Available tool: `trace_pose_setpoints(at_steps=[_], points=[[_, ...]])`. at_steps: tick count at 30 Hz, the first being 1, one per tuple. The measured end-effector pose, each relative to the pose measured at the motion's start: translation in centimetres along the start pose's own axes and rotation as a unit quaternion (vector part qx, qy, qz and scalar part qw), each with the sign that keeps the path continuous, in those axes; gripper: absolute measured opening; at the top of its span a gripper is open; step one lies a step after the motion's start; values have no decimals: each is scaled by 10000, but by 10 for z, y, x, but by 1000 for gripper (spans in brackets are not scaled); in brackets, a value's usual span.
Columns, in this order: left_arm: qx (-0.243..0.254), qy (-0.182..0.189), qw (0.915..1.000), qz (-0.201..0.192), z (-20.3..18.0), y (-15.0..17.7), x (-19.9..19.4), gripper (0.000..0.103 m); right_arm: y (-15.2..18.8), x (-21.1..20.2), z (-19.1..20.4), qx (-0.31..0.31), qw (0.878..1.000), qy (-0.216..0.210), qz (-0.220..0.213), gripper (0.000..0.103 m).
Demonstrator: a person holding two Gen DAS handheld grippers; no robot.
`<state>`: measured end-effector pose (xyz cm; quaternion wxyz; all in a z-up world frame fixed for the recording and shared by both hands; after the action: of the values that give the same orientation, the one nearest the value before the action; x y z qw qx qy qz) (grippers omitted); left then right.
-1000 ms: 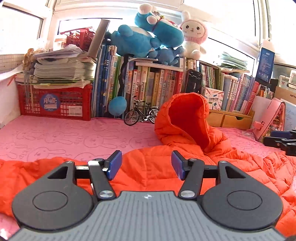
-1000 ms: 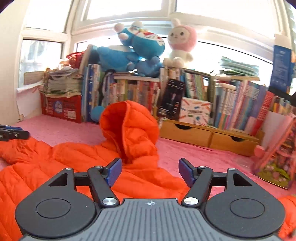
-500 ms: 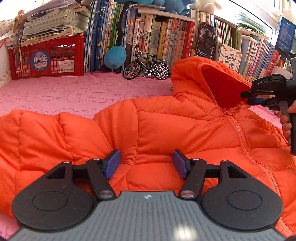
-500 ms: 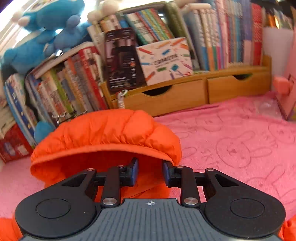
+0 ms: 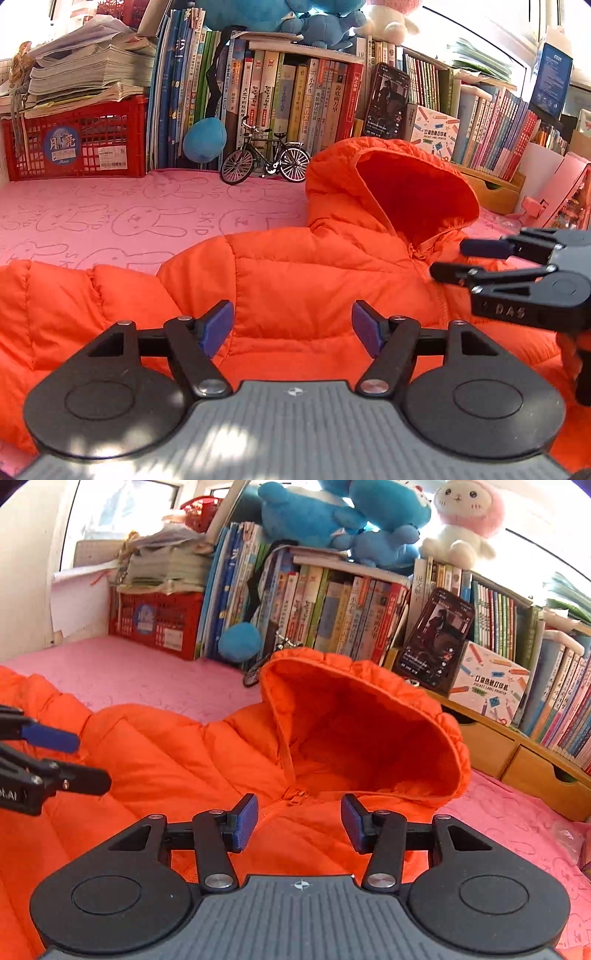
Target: Fold clothes
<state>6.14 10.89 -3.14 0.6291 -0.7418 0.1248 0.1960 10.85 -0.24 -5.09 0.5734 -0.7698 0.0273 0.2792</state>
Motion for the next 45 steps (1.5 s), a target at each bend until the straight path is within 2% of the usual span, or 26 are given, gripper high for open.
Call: trace_pose_setpoints(at_steps=[2, 4, 7, 8, 9, 10, 13, 14, 16, 17, 18, 21, 25, 31, 35, 37, 40, 43, 45], points=[[208, 2, 9996, -202, -12, -15, 12, 71, 0, 6, -7, 293, 9994, 203, 37, 43], [415, 4, 9983, -404, -24, -30, 25, 77, -5, 3, -22, 665, 9951, 722, -136, 43], [726, 7, 9949, -707, -42, -52, 43, 81, -17, -6, -36, 486, 9840, 1616, -567, 48], [829, 8, 9933, -807, -48, -60, 49, 82, -21, -7, -39, 314, 9789, 1899, -683, 64], [945, -25, 9915, -889, -54, -66, 57, 84, -24, -6, -43, 114, 9740, 2125, -771, 84], [1104, -132, 9895, -920, -59, -70, 69, 85, -26, -1, -45, -86, 9709, 2254, -811, 88], [1567, -565, 9835, -706, -65, -79, 112, 85, -28, 28, -46, -791, 9699, 2238, -544, 88], [1650, -720, 9821, -559, -62, -78, 125, 84, -27, 40, -46, -1003, 9704, 2168, -362, 85], [1590, -1042, 9811, -361, -48, -76, 140, 83, -22, 60, -49, -1307, 9700, 2051, -47, 65], [1437, -1147, 9825, -314, -37, -73, 142, 83, -20, 61, -54, -1236, 9709, 2053, -12, 39], [1308, -1201, 9837, -276, -25, -71, 142, 83, -18, 59, -60, -1115, 9719, 2071, -22, 18], [1080, -1162, 9872, -169, 6, -61, 141, 87, -11, 52, -74, -869, 9743, 2080, -16, 16], [1481, -1141, 9823, 104, 14, -47, 147, 91, 12, 51, -64, -1498, 9709, 1846, 295, 16], [2121, -1039, 9716, 170, 6, -43, 144, 97, 36, 58, -42, -2015, 9637, 1618, 669, 16], [2079, -754, 9745, 376, 9, -44, 143, 97, 40, 65, -35, -2210, 9602, 1495, 826, 16], [2179, -521, 9742, 284, 9, -44, 131, 97, 41, 66, -34, -2212, 9605, 1469, 834, 16], [2471, -174, 9688, 76, 6, -45, 108, 98, 42, 66, -33, -2177, 9622, 1434, 785, 16], [2792, 202, 9599, -171, 0, -46, 82, 98, 43, 67, -30, -2220, 9625, 1411, 665, 16], [3106, 166, 9501, -222, -5, -43, 80, 101, 44, 67, -30, -2183, 9638, 1408, 600, 16]])
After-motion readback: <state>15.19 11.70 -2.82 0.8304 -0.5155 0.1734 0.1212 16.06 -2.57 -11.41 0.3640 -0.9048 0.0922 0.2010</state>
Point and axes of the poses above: each gripper's, at about its wrist camera, not at the fingertips, and x roughly the way its jaws point, z to its left, y to its underside, the point moved 3 cm from there along x, roughly the way its jaws point, and after that the axes turned 6 degrees about -z, right-handed, at the moved point
